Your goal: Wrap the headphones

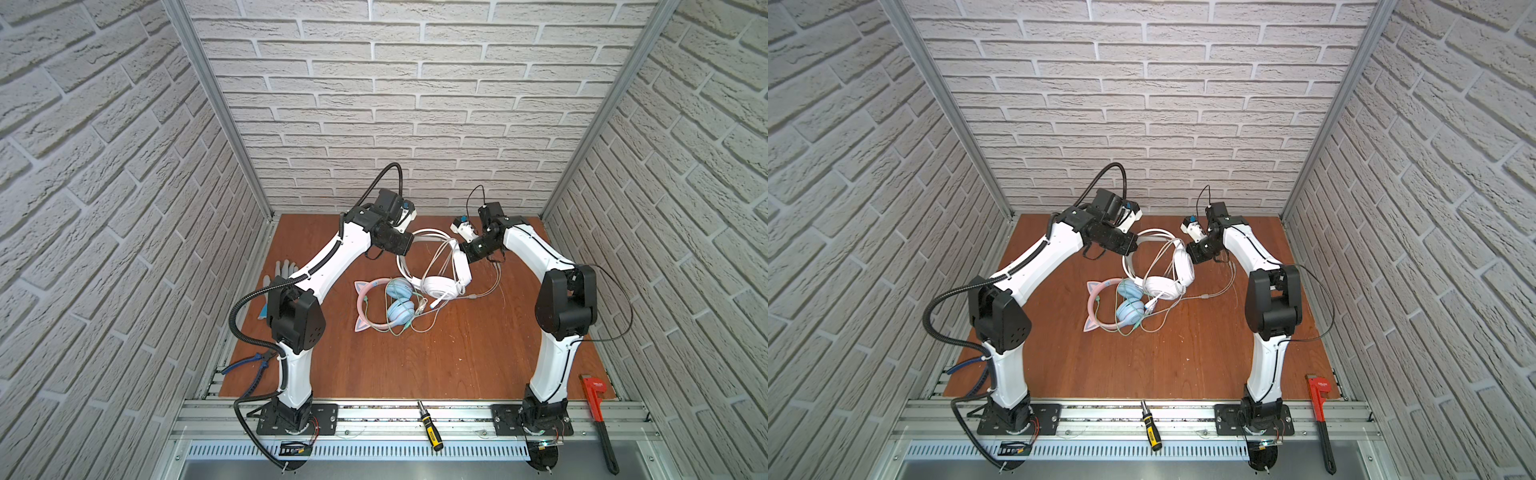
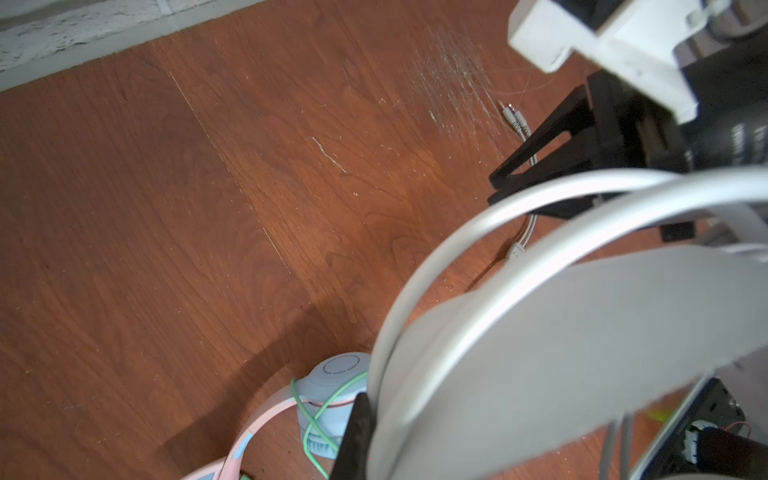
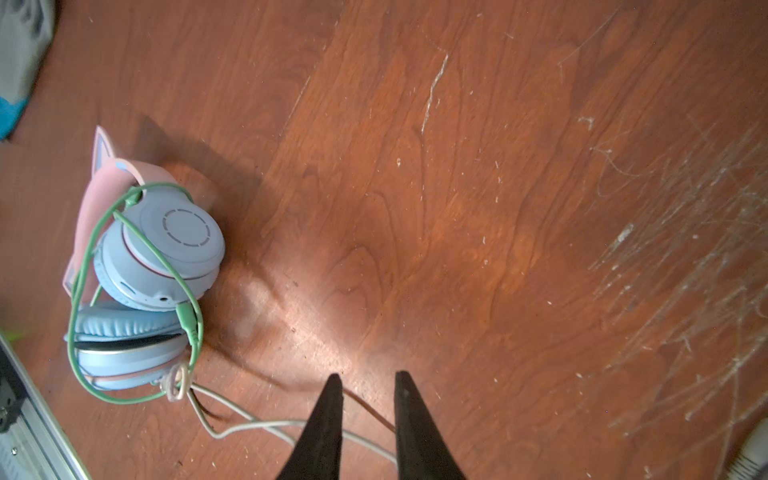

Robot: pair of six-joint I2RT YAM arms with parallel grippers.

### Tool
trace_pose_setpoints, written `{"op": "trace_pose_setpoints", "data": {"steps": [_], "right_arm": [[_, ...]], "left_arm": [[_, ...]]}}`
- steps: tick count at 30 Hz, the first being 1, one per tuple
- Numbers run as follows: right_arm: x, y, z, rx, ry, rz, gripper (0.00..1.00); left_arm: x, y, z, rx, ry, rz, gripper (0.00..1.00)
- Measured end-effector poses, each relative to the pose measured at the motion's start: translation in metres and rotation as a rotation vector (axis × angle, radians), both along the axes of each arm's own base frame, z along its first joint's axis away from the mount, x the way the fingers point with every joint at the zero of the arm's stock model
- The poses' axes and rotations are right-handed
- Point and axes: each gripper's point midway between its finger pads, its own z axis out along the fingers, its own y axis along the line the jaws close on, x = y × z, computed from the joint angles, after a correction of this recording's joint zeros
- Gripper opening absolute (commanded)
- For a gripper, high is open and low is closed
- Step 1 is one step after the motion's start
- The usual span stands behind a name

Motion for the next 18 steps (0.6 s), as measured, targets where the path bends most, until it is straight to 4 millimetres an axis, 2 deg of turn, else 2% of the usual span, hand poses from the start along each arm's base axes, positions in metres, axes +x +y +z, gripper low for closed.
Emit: {"op": "trace_pose_setpoints", "data": {"steps": [4, 11, 15, 18], "right_arm": [[-0.009, 0.010, -0.005, 0.106, -0.012, -0.064, 0.31], [-0.026, 0.012, -0.020, 0.207, -0.022, -0.185, 0.43], [-0.035, 0.008, -0.012, 0.240, -0.069, -0.245, 0.49], [-0.042, 0.006, 0.001, 0.274, -0.132, -0.284, 0.53]], "left_arm": [[0.008, 0.006, 0.004, -0.036, 0.004, 0.032, 0.00], [0.015, 0.013, 0.006, -0.069, 0.017, 0.073, 0.00], [0.019, 0.016, 0.004, -0.088, 0.025, 0.095, 0.00], [0.019, 0.017, 0.002, -0.093, 0.038, 0.108, 0.00]]}}
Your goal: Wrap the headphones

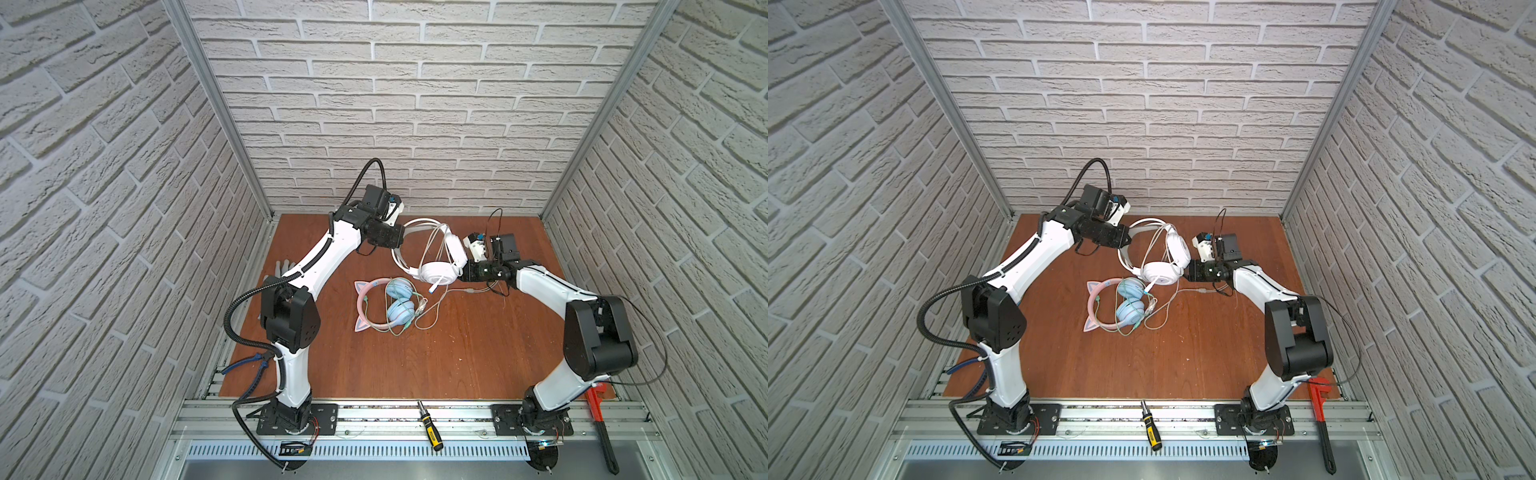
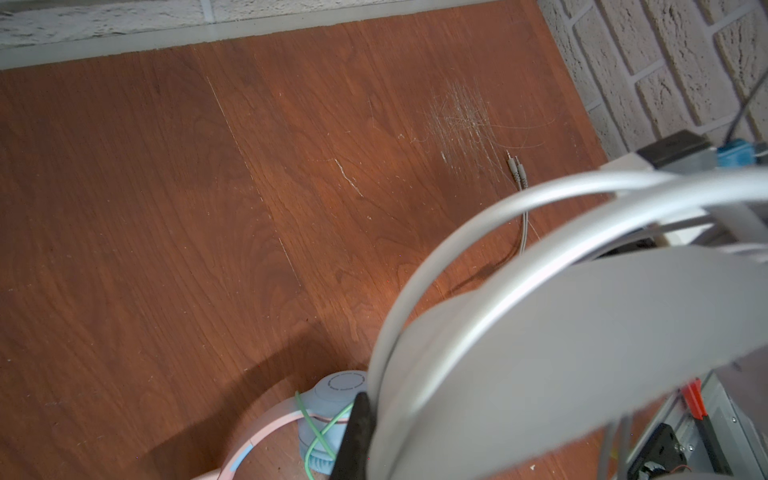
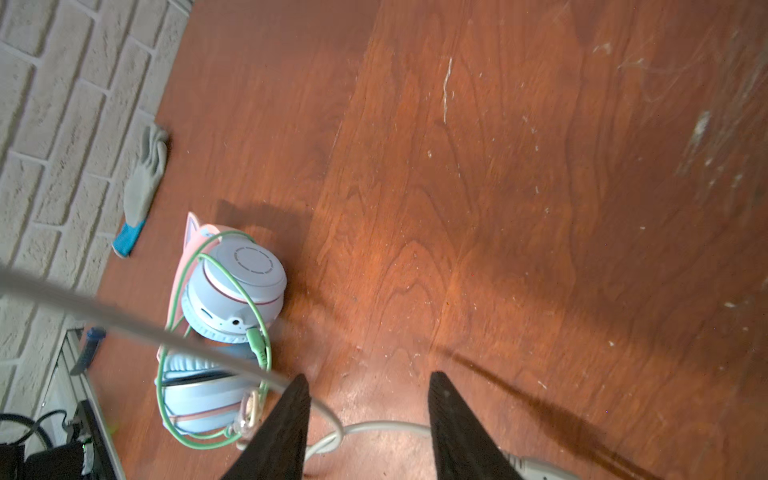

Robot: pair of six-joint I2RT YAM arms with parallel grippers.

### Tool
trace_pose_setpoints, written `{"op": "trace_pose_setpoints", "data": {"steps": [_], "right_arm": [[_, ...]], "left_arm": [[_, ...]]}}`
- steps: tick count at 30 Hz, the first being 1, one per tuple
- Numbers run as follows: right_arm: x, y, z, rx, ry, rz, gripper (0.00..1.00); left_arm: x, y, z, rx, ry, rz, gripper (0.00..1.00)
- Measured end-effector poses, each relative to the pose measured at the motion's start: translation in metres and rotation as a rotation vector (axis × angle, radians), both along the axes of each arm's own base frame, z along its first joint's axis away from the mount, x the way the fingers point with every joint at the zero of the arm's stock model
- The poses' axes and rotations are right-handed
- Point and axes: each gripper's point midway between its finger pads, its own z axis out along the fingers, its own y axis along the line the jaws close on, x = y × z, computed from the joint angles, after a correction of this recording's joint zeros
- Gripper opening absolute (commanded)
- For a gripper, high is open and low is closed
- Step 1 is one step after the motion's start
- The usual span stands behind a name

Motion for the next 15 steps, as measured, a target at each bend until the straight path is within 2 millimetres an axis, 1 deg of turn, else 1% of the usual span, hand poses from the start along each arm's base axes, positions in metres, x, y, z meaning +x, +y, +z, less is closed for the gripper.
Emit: {"op": "trace_pose_setpoints", "data": {"steps": [4, 8, 11, 15], "right_arm": [[-0.012, -0.001, 0.010, 0.050, -0.076, -0.042, 0.55], [-0.023, 0.002, 0.004, 0.085, -0.095, -0.060, 0.56], [-0.021, 0.008, 0.002, 0.091, -0.101, -0.065, 0.56], [-0.009, 0.016, -0.001, 0.108, -0.123, -0.074, 0.56]], "left_arm": [[0.000, 0.002, -0.002, -0.007, 0.012, 0.007, 0.00], [0.001, 0.002, -0.001, -0.017, 0.017, 0.014, 0.00], [0.002, 0.001, 0.000, -0.029, 0.017, 0.015, 0.00], [0.002, -0.001, 0.002, -0.043, 0.015, 0.014, 0.00]]}}
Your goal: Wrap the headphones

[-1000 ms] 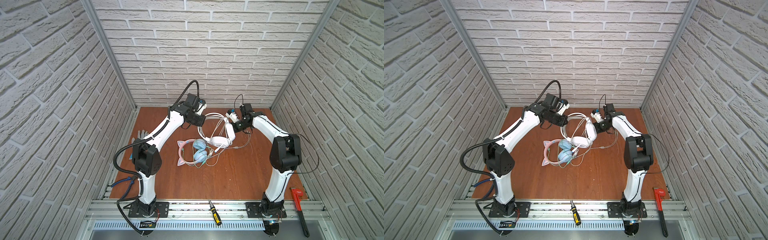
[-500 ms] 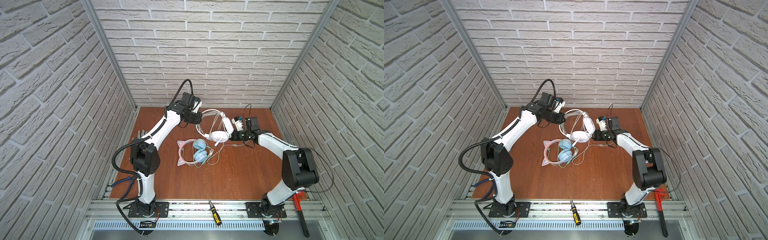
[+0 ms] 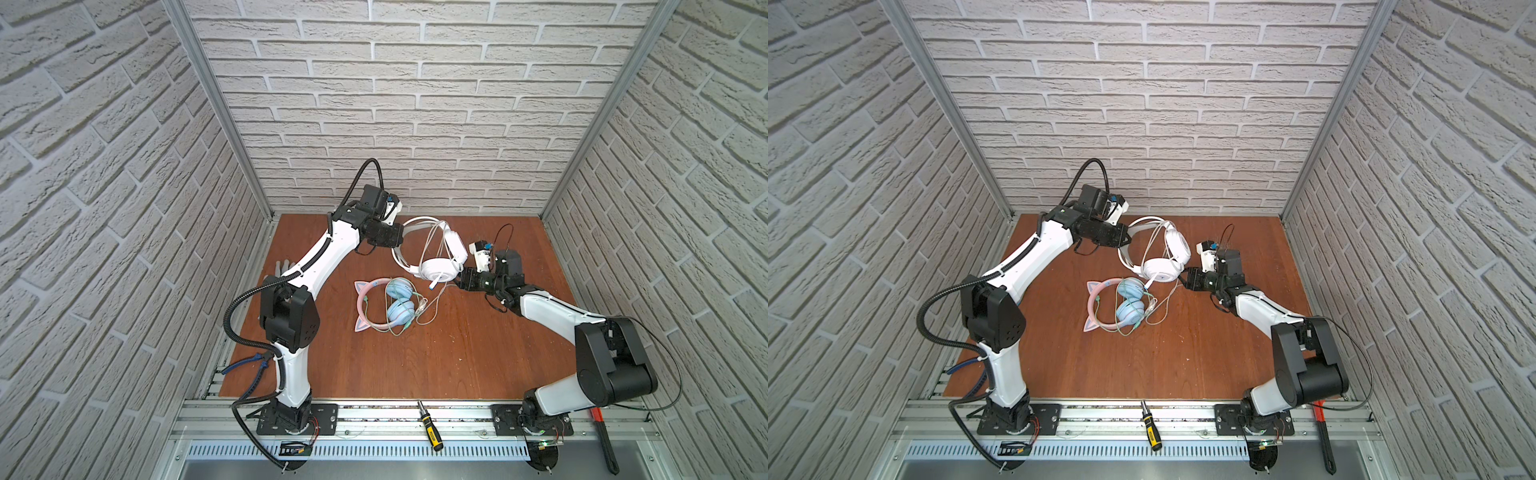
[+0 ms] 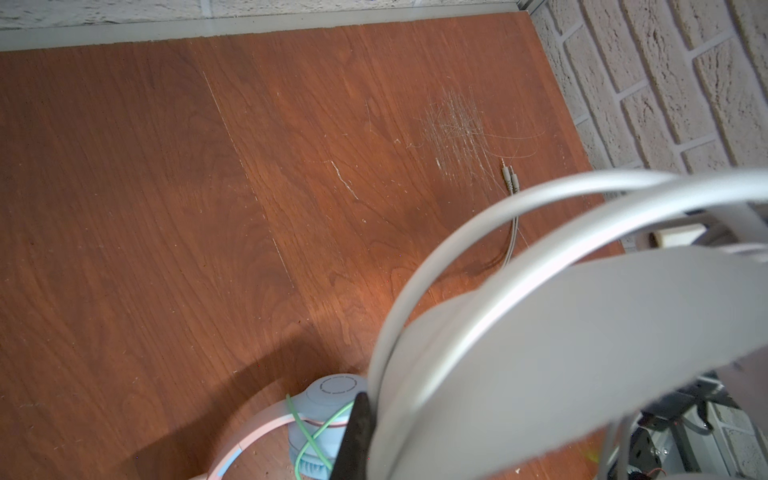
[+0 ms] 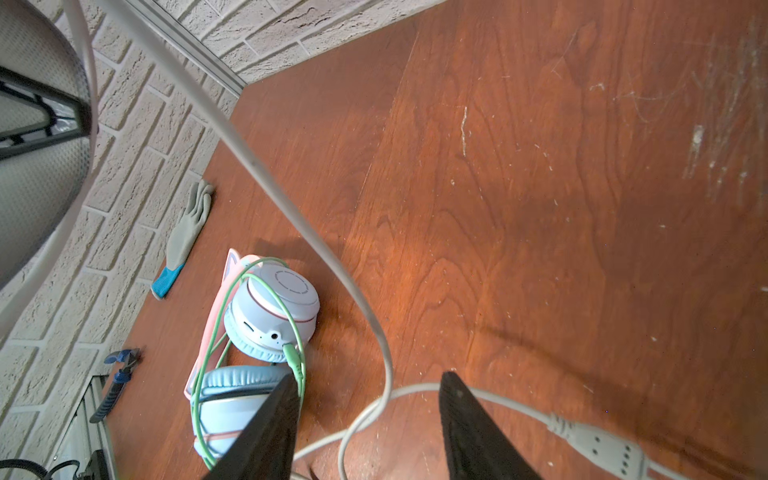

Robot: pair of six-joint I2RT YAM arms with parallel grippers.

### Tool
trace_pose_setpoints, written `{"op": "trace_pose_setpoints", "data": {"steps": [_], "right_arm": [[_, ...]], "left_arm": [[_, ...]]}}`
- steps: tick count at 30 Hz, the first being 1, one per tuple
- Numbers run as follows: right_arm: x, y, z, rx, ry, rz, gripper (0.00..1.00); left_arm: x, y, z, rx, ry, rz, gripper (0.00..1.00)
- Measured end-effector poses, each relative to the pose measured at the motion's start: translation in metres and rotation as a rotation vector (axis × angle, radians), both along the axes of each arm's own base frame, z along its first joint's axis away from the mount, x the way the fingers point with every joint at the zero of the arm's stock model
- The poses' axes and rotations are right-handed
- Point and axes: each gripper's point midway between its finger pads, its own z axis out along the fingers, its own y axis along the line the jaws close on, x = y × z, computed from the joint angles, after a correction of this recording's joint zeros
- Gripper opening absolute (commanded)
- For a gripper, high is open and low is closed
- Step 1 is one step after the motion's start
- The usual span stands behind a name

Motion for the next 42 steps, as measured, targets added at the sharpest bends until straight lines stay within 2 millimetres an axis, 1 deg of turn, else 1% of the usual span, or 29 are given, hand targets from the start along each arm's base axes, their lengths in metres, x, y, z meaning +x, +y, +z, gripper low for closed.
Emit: {"op": "trace_pose_setpoints", "data": {"steps": [4, 7, 9, 13, 15, 17, 20, 24, 27, 30, 33, 36, 39, 42], "right_arm": [[0.019, 0.010, -0.015, 0.016, 0.027, -0.007, 0.50], [0.028, 0.026, -0.024, 0.027, 0.036, 0.012, 0.45], [0.030, 0.039, -0.029, 0.042, 0.041, 0.031, 0.40], [0.028, 0.057, -0.040, 0.069, 0.070, 0.052, 0.41], [0.024, 0.061, -0.043, 0.076, 0.076, 0.058, 0.41], [0.021, 0.062, -0.046, 0.082, 0.084, 0.057, 0.42], [0.012, 0.059, -0.057, 0.080, 0.112, 0.053, 0.44], [-0.006, 0.055, -0.076, 0.066, 0.172, 0.056, 0.48], [-0.017, 0.052, -0.083, 0.054, 0.202, 0.060, 0.49], [-0.026, 0.049, -0.083, 0.038, 0.214, 0.068, 0.50], [-0.030, 0.048, -0.080, 0.021, 0.209, 0.082, 0.50], [-0.035, 0.047, -0.081, 0.004, 0.219, 0.095, 0.49], [-0.040, 0.046, -0.085, -0.010, 0.239, 0.104, 0.45], [-0.042, 0.045, -0.087, -0.018, 0.247, 0.105, 0.46]], "left_arm": [[0.001, -0.001, 0.001, -0.008, 0.002, 0.007, 0.00], [0.001, 0.000, 0.001, -0.012, 0.007, 0.015, 0.00], [0.002, 0.001, 0.001, -0.016, 0.011, 0.024, 0.00], [0.005, 0.003, 0.002, -0.028, 0.016, 0.046, 0.00], [0.008, 0.006, 0.005, -0.036, 0.016, 0.059, 0.00], [0.011, 0.009, 0.009, -0.047, 0.013, 0.076, 0.00], [0.021, 0.013, 0.016, -0.079, 0.006, 0.115, 0.00], [0.033, 0.022, 0.023, -0.125, 0.005, 0.171, 0.00], [0.039, 0.025, 0.032, -0.153, -0.004, 0.198, 0.00], [0.044, 0.025, 0.044, -0.178, -0.023, 0.214, 0.00], [0.047, 0.024, 0.053, -0.197, -0.040, 0.219, 0.00], [0.049, 0.024, 0.054, -0.206, -0.037, 0.229, 0.00], [0.050, 0.026, 0.052, -0.206, -0.031, 0.235, 0.00], [0.051, 0.027, 0.050, -0.210, -0.023, 0.240, 0.00]]}}
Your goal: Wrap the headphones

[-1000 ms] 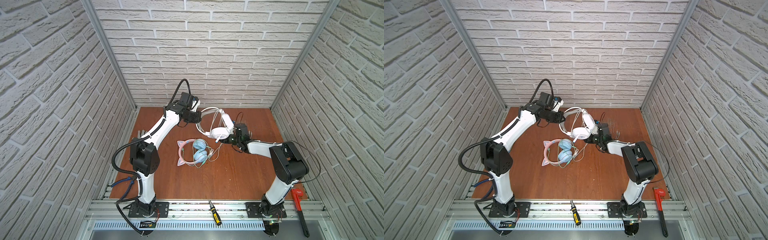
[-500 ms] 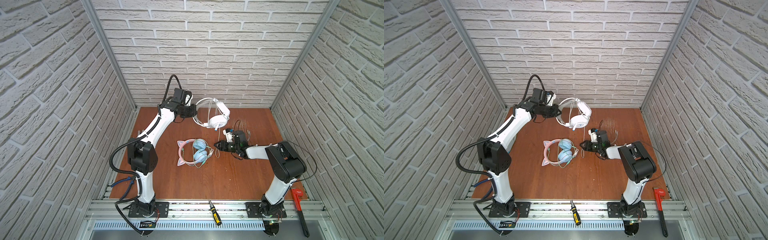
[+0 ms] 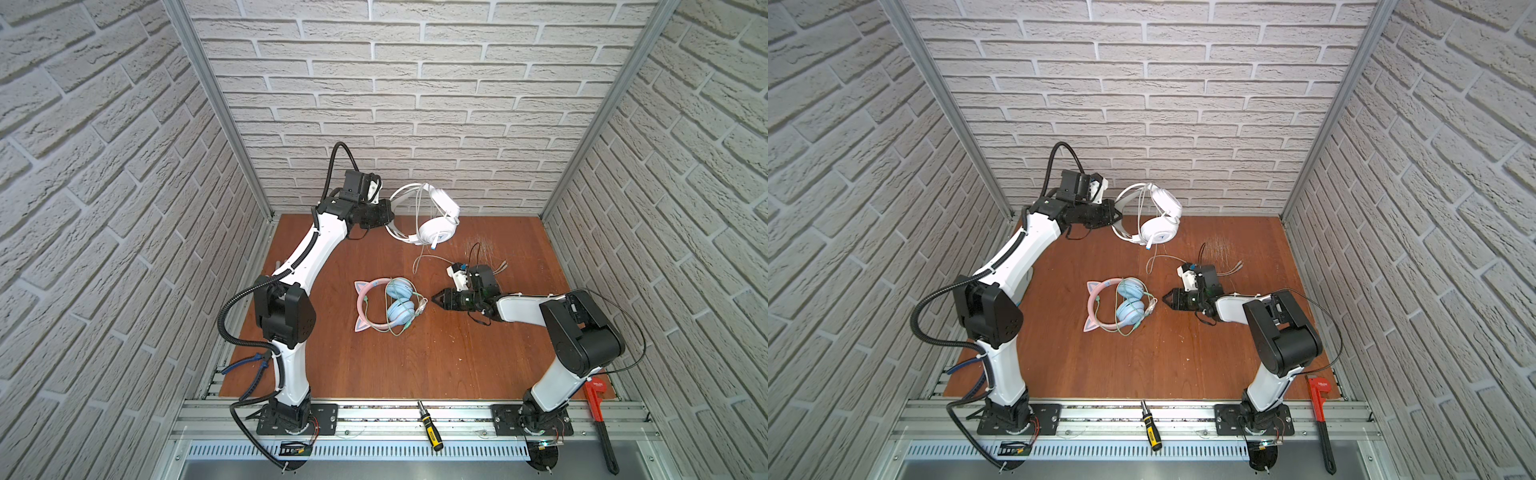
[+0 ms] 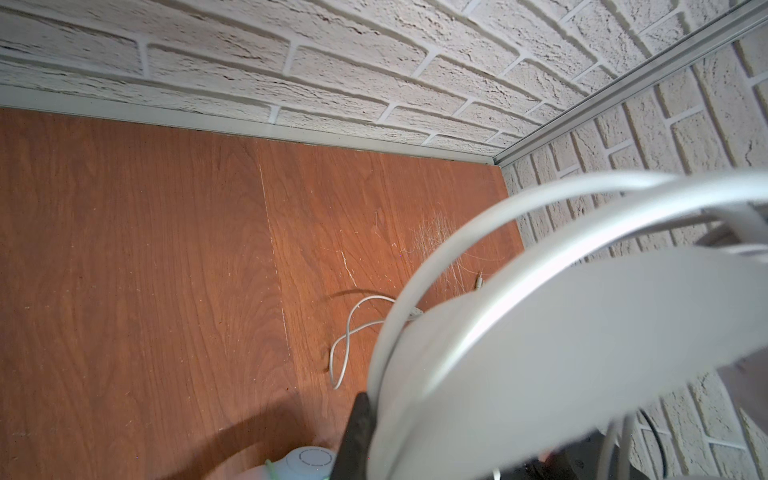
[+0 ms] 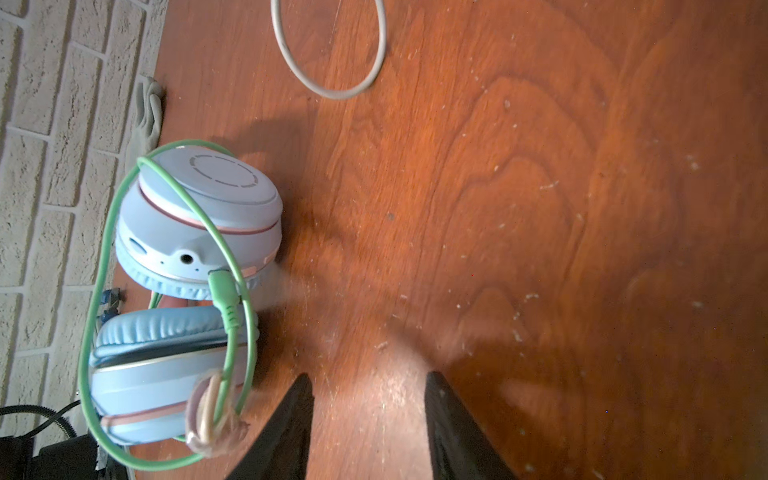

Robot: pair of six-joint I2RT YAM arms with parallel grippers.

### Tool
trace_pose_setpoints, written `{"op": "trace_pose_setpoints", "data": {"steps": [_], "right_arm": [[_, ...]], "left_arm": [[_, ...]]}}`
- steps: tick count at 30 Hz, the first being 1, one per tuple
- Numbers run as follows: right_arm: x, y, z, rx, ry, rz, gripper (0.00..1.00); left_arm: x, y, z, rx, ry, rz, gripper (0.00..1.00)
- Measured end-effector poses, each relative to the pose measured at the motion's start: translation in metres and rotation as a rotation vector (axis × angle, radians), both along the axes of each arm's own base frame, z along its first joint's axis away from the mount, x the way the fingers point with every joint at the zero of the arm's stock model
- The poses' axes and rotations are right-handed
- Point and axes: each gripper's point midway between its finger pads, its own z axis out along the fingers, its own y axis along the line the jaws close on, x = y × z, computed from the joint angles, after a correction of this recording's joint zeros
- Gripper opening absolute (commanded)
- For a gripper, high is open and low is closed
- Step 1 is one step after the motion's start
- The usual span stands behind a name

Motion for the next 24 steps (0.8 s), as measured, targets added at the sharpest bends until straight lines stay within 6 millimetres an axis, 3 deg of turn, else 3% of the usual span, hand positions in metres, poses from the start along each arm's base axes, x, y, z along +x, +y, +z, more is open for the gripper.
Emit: {"op": "trace_pose_setpoints", "data": {"steps": [8, 16, 20, 24], "right_arm": [[0.013, -0.013, 0.033, -0.045, -0.086, -0.029, 0.51], [0.094, -0.060, 0.085, -0.319, -0.178, -0.065, 0.63], [0.112, -0.082, 0.073, -0.456, -0.125, -0.046, 0.65], [0.121, -0.093, 0.042, -0.558, -0.040, 0.011, 0.65]], "left_arm": [[-0.001, -0.001, -0.002, -0.008, 0.013, -0.006, 0.00], [-0.005, 0.001, -0.007, 0.009, 0.029, -0.018, 0.00], [-0.006, 0.002, -0.009, 0.013, 0.036, -0.019, 0.00], [-0.006, 0.003, -0.012, 0.016, 0.042, -0.019, 0.00]]}}
